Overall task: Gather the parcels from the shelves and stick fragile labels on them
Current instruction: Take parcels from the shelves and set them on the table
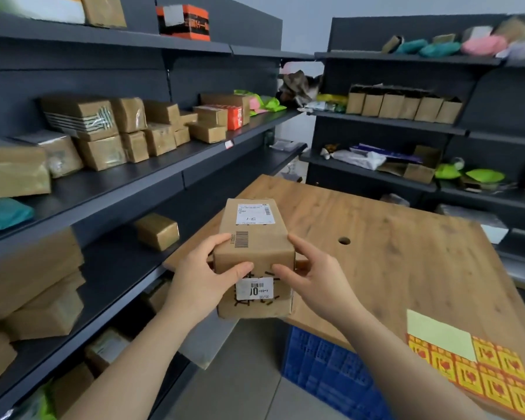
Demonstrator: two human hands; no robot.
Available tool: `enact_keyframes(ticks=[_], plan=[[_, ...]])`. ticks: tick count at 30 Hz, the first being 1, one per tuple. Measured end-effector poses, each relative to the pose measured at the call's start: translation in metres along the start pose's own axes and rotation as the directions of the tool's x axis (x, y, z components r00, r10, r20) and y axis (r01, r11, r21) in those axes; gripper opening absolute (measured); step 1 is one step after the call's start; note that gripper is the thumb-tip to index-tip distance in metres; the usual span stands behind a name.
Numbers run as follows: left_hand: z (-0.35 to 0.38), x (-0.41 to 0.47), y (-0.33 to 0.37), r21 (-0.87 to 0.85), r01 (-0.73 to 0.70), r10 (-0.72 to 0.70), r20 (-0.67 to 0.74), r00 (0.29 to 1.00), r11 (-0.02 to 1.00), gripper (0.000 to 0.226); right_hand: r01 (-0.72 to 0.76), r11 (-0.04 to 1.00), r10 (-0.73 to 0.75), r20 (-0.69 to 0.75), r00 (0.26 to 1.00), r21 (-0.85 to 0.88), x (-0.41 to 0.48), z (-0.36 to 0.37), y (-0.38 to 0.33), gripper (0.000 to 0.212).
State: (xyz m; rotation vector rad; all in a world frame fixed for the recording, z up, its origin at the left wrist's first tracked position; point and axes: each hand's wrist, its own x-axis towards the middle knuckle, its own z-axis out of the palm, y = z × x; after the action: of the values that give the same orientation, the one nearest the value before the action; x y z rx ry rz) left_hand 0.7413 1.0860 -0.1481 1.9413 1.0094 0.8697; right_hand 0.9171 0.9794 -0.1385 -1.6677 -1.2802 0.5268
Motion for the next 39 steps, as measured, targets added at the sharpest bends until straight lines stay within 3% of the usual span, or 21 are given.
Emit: enact_keyframes(ticks=[14, 29, 34, 39], plan=[[0.099, 0.234, -0.049, -0.035, 0.107, -0.105, 0.050, 0.993, 0.994, 0.062, -0.110, 0.993, 0.111, 0.022, 0.994, -0.042, 0.228, -0.033, 0.126, 0.065], [0.172, 0.438, -0.158, -0.074, 0.163, -0.122, 0.389, 0.913, 0.984, 0.064, -0.359, 0.924, 0.344, -0.123, 0.931, -0.133, 0.386, 0.006, 0.251, 0.071], [0.182, 0.464, -0.189, 0.032, 0.133, -0.133, 0.442, 0.887, 0.991, 0.063, -0.373, 0.891, 0.346, -0.144, 0.927, -0.261, 0.407, 0.024, 0.270, 0.074], [0.183, 0.472, -0.208, 0.165, 0.095, -0.162, 0.463, 0.871, 0.982, 0.065, -0.342, 0.838, 0.352, -0.056, 0.934, -0.426, 0.415, 0.041, 0.278, 0.072]])
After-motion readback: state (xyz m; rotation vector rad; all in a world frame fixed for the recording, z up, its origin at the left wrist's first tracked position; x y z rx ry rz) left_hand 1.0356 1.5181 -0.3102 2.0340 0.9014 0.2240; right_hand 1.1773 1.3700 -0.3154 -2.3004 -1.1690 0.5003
